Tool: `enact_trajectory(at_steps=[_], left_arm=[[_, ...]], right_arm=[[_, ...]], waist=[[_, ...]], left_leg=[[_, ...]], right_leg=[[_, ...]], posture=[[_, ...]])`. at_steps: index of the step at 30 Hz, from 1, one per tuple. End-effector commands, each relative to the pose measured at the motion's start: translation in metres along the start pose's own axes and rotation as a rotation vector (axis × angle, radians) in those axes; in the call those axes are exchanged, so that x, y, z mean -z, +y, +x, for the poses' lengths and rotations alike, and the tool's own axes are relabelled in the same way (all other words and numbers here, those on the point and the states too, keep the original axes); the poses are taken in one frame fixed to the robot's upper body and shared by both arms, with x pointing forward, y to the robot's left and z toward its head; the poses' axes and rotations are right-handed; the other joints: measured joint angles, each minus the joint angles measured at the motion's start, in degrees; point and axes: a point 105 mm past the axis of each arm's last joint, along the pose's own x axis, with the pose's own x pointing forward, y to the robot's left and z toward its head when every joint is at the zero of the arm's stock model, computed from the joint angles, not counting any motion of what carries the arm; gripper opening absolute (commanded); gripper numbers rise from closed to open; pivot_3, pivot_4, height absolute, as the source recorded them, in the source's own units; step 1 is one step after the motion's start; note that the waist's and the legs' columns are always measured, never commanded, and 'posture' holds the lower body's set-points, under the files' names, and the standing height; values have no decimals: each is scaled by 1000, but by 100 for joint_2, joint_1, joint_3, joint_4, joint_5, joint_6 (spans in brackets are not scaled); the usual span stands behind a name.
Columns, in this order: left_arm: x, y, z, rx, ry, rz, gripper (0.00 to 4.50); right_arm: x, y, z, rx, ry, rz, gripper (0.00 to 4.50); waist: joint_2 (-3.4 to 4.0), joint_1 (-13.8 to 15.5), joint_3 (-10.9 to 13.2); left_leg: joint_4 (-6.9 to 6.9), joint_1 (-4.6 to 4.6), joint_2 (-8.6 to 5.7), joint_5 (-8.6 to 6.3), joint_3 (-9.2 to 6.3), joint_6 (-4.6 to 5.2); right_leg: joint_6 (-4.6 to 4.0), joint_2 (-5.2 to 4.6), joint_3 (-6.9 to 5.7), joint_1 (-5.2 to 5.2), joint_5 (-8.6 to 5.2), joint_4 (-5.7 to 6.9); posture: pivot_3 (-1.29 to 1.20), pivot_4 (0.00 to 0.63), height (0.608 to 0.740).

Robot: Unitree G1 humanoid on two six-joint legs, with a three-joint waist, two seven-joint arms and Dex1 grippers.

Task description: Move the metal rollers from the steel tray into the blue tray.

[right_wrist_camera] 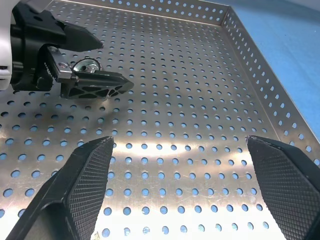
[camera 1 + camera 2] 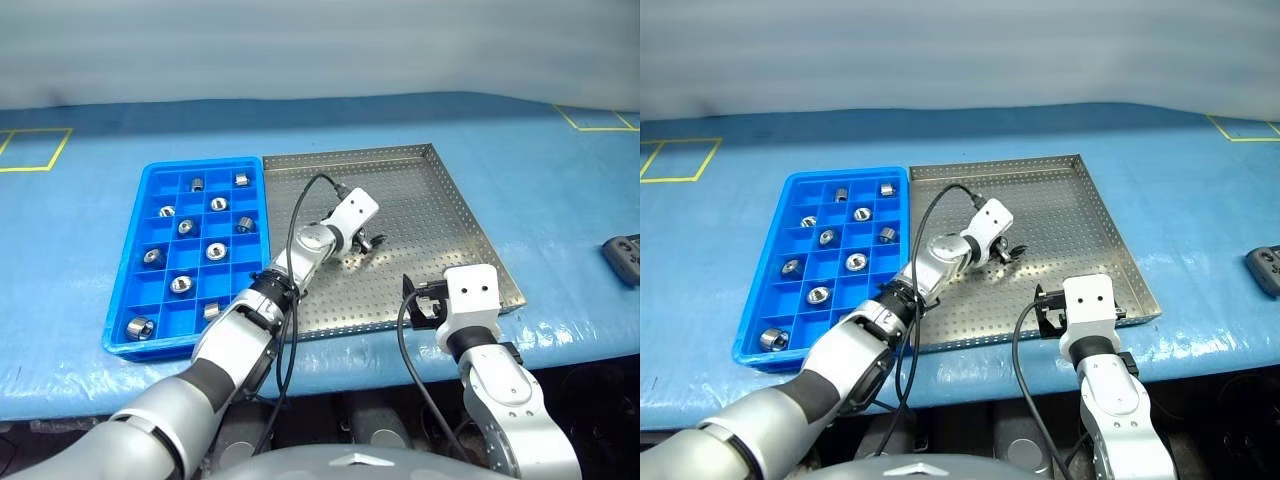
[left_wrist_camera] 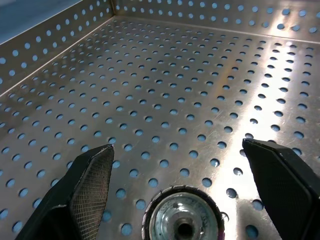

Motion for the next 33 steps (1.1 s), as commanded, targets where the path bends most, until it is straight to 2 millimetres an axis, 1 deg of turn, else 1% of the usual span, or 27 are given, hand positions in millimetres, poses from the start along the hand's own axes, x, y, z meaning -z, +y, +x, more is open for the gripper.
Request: enact_trajectory(at_steps=[1, 2, 5, 7, 11, 12, 14, 17, 20, 23, 25, 28, 30, 33], left_arm=[[-22, -16, 8, 24, -52, -8, 4461], [-21, -18, 9, 33, -48, -14, 4461], [-18, -22, 9, 59, -43, -44, 3896], [-19, -25, 8, 72, -57, -63, 3252], [-32, -27, 6, 110, -129, -122, 1961], [-35, -26, 5, 112, -145, -128, 1853], [-43, -22, 1, 111, -186, -126, 1853], [-65, -11, -11, 106, -283, -141, 1853], [-86, 0, -31, 112, -372, -139, 1853], [-97, 8, -59, 142, -426, -119, 1853], [-98, 12, -77, 157, -441, -82, 1853], [-92, 21, -103, 146, -439, -19, 1853], [-85, 26, -119, 135, -425, 36, 1853], [-65, 33, -147, 145, -387, 75, 1853]], right_arm=[[-13, -1, -4, 10, -57, 2, 4500], [-14, -1, -4, 9, -57, 2, 4500], [-14, 0, -3, 6, -58, 2, 4500], [-14, 0, -3, 5, -58, 2, 4500], [-14, 0, -2, 0, -57, 0, 4500], [-14, 1, -2, -4, -57, 1, 4500], [-14, 4, -1, -15, -57, 3, 4500], [-16, 10, 2, -46, -62, 0, 4500], [-19, 17, 7, -83, -74, -6, 4500], [-24, 24, 13, -127, -90, -17, 4500], [-27, 29, 17, -155, -99, -25, 4500], [-31, 38, 22, -204, -114, -39, 4500], [-34, 43, 25, -235, -122, -53, 4500], [-38, 51, 30, -281, -133, -70, 4500]], waist=[[0, -3, 0], [0, -1, 0], [0, -2, 0], [0, -2, 0], [0, -3, 0], [0, -3, 0], [0, 4, 0], [0, 17, 0], [1, 33, 0], [2, 54, -1], [4, 62, -2], [6, 114, -3], [5, 166, -3], [6, 280, -3]], left_leg=[[0, 0, -1, 0, 0, 0], [0, -1, -1, 0, 1, 0], [0, -1, -1, 0, 1, 0], [0, -1, 0, 0, 1, 0], [0, -1, 0, 0, 1, 0], [0, -1, 0, 0, 1, 0], [0, -1, 0, 0, 1, 0], [-1, -2, 0, 0, 1, 0], [-3, 0, 4, 0, 3, 0], [-3, 2, 6, 0, 3, 0], [-2, 5, 6, 1, 3, -1], [-3, 14, 9, 1, 3, -1], [-2, 14, 9, 2, 0, -2], [-2, 13, 10, 2, 3, -3]], right_leg=[[0, -1, 0, 0, 0, -1], [1, -1, 1, 0, 1, -1], [1, -2, 1, 0, 1, -1], [1, -2, 1, 0, 1, -1], [1, -2, 1, 0, 1, 0], [1, -2, 1, -1, 1, 0], [1, -2, 1, -1, 1, 0], [1, -2, 2, -1, 1, 0], [2, -2, 5, -1, 2, 1], [1, 0, 6, -1, 2, 3], [1, 4, 7, 0, 2, 6], [-2, 9, 8, 3, 1, 12], [-3, 9, 7, 4, 1, 14], [-4, 4, 8, 4, 0, 10]], posture=[[-178, 150, 740], [-178, 150, 740], [-175, 150, 740], [-171, 150, 740], [-171, 150, 740], [-171, 150, 740], [-149, 150, 740], [-120, 150, 740], [-86, 150, 740], [-58, 150, 740], [-25, 150, 740], [16, 150, 740], [35, 150, 740], [55, 150, 740]])
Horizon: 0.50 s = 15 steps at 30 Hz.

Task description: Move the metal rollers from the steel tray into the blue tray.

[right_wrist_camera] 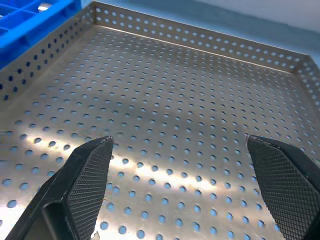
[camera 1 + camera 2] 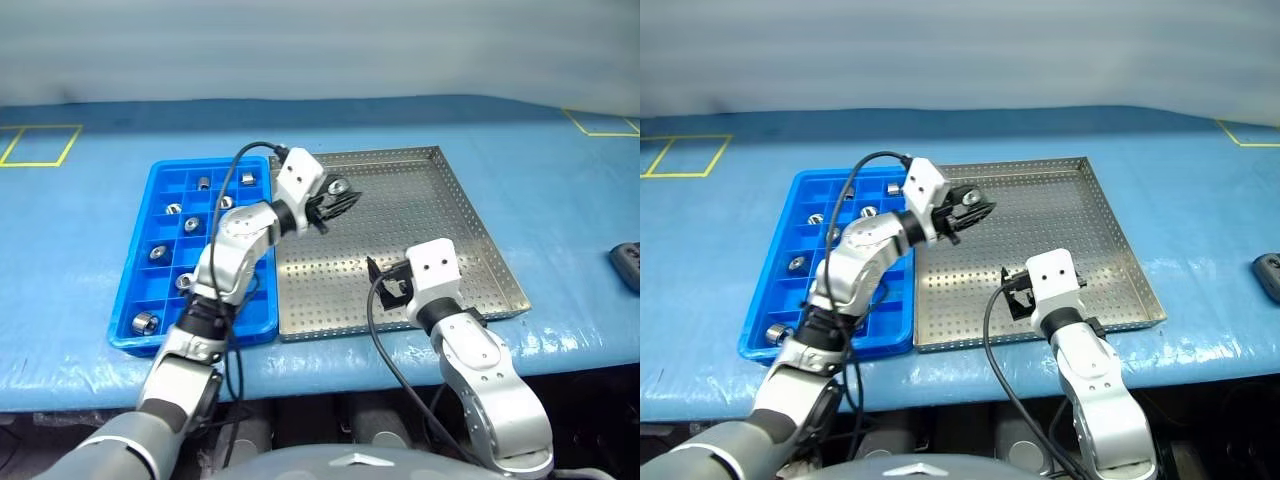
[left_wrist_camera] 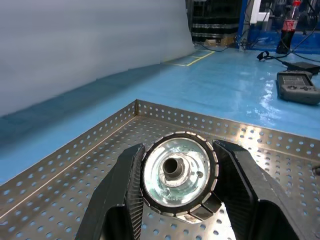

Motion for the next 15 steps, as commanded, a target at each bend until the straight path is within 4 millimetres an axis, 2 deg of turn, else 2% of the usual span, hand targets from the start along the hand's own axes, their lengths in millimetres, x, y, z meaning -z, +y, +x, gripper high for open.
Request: enact_trajectory(at_steps=[1, 6, 9, 12, 15], left_arm=[[-11, -4, -31, 35, -29, 59, 1853], [5, -1, -76, -11, 85, 62, 1853], [13, 0, -95, -34, 149, 62, 1853], [19, 2, -105, -61, 198, 67, 1853], [23, 4, -107, -73, 226, 80, 1853]], right_arm=[[-12, 9, 5, -60, -47, -13, 4500], [-14, 18, 10, -115, -52, -24, 4500], [-14, 22, 12, -134, -52, -17, 4500], [-13, 24, 12, -148, -48, -13, 4500], [-12, 27, 13, -158, -46, -11, 4500]], waist=[[0, 56, 0], [-2, 230, 1], [-2, 316, 1], [-2, 395, 1], [-2, 441, 1]], left_leg=[[0, -1, 4, 0, -1, 0], [-1, -4, 18, 0, -5, 0], [1, -3, 19, 0, -2, 0], [2, -3, 19, 0, -3, 1], [3, -3, 20, 0, -3, 1]], right_leg=[[0, -2, 0, 0, 0, -2], [-3, -8, -5, 0, -2, -4], [-3, -12, -6, 0, -3, -5], [-4, -15, -9, 0, -3, -5], [-4, -15, -11, 0, -3, -6]], posture=[[68, 150, 740], [111, 150, 740], [136, 150, 740], [147, 150, 740], [159, 150, 740]])
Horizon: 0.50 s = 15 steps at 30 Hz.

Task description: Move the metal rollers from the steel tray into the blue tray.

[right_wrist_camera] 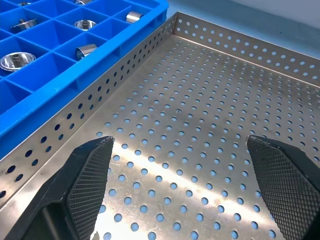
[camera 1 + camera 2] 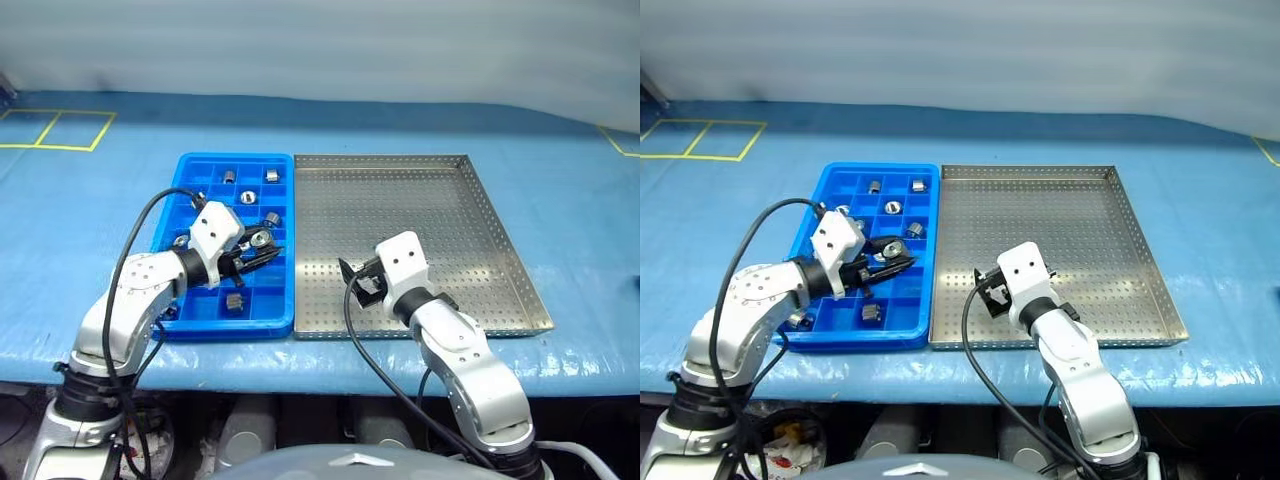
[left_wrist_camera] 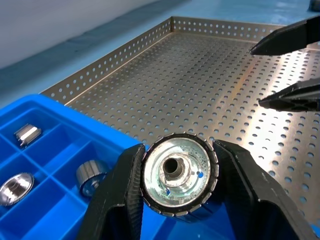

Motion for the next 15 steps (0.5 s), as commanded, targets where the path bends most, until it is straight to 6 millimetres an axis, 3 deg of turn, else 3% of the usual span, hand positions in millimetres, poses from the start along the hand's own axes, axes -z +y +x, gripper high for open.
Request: enact_trajectory(at_steps=[1, 9, 15], left_arm=[[-12, -1, -1, -5, -21, 53, 1853], [8, -12, 13, 94, 105, 119, 1853], [13, -5, 18, 85, 133, 127, 1853]], right_arm=[[-10, 2, 0, -12, -46, -2, 4500], [-9, -2, -4, 19, -46, 3, 4500], [-6, -7, -10, 61, -37, 18, 4500]], waist=[[0, 18, 0], [1, 6, 0], [1, -38, 0]], left_leg=[[0, 0, 0, 0, 0, 0], [-6, -4, -10, 0, 1, 0], [-6, -5, -8, 0, 2, 0]], right_leg=[[0, 0, 0, 0, 0, 0], [-3, 3, -1, -4, -2, -3], [-7, 3, -3, -6, -4, -2]], posture=[[159, 150, 740], [102, 150, 740], [72, 150, 740]])
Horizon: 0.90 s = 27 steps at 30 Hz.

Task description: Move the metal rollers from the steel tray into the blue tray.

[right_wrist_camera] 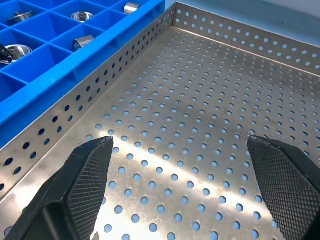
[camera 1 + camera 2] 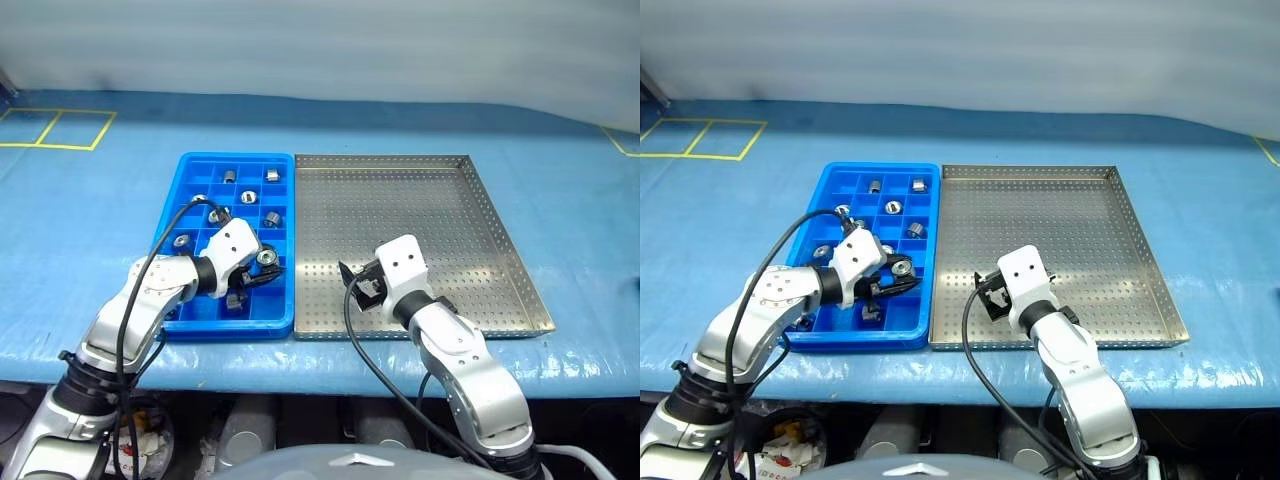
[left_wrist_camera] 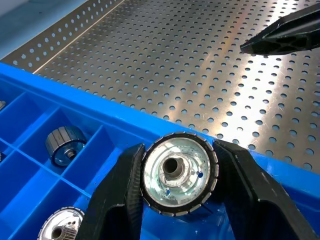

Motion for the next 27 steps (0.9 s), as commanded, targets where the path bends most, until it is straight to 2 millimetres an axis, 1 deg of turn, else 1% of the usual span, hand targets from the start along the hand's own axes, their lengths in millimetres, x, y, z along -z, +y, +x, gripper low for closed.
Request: enact_trajectory(at_steps=[1, 6, 11, 13, 14, 19, 21, 27], left_arm=[[-10, 8, 0, -23, -26, 46, 1853], [-9, 0, 6, 69, -4, 63, 1853], [-4, -8, 5, 151, 42, 87, 1853], [-3, -7, 5, 149, 54, 100, 2572], [-3, -6, 5, 149, 51, 102, 2776], [-7, -2, 7, 135, 39, 110, 4455], [-11, 0, 6, 123, 14, 110, 4455], [-45, 18, -1, -15, -214, 13, 4455]], right_arm=[[-13, -6, -7, 38, -59, 2, 4500], [-12, -7, -9, 55, -59, 5, 4500], [-13, -10, -11, 74, -62, 6, 4500], [-12, -11, -12, 78, -60, 5, 4500], [-12, -11, -12, 80, -60, 7, 4500], [-13, -11, -12, 83, -61, 10, 4500], [-13, -11, -12, 82, -63, 10, 4500], [-14, -12, -14, 83, -69, 8, 4500]], waist=[[0, -15, 0], [0, -31, 0], [0, -27, 0], [0, -27, 0], [0, -27, 0], [0, -25, 0], [0, -24, 0], [-4, 18, -1]], left_leg=[[1, 0, 1, 0, 0, 0], [0, -1, 1, 0, 0, 0], [0, -2, 2, 0, -1, 0], [1, -3, 2, 0, -1, 0], [2, -4, 2, 0, -1, 0], [2, -4, 2, 0, -2, 1], [2, -4, 1, 0, -2, 1], [15, -14, -3, 0, -10, 4]], right_leg=[[0, 0, 0, 0, 0, 0], [0, -1, 0, 0, 0, 0], [0, -4, 0, 1, 0, -2], [1, -8, 0, 0, 0, -2], [1, -8, 0, 1, 0, -2], [1, -8, -2, 1, 0, -1], [1, -8, -2, 2, 0, -3], [3, -15, -8, 4, 0, -4]], posture=[[60, 150, 740], [47, 150, 740], [34, 150, 740], [34, 150, 740], [34, 150, 740], [29, 150, 740], [29, 150, 740], [44, 150, 740]])
